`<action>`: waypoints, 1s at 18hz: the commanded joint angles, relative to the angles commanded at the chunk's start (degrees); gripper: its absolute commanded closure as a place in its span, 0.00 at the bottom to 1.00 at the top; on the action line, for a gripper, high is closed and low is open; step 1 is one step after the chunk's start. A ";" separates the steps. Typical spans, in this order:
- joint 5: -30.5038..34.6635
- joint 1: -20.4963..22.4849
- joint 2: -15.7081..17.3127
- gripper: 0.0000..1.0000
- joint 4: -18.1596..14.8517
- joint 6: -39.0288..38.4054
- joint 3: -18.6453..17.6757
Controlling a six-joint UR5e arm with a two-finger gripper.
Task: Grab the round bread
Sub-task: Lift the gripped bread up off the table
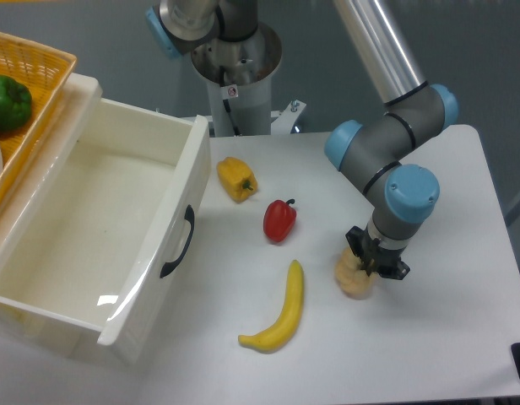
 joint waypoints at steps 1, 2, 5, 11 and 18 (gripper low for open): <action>0.09 0.00 0.00 1.00 -1.05 0.00 0.96; 0.18 0.00 0.09 1.00 -3.06 -0.09 2.19; 0.26 0.00 0.00 1.00 -7.99 0.00 6.32; 3.87 0.44 -1.14 1.00 -15.91 2.28 15.20; 4.31 1.32 -1.23 1.00 -17.67 3.08 21.27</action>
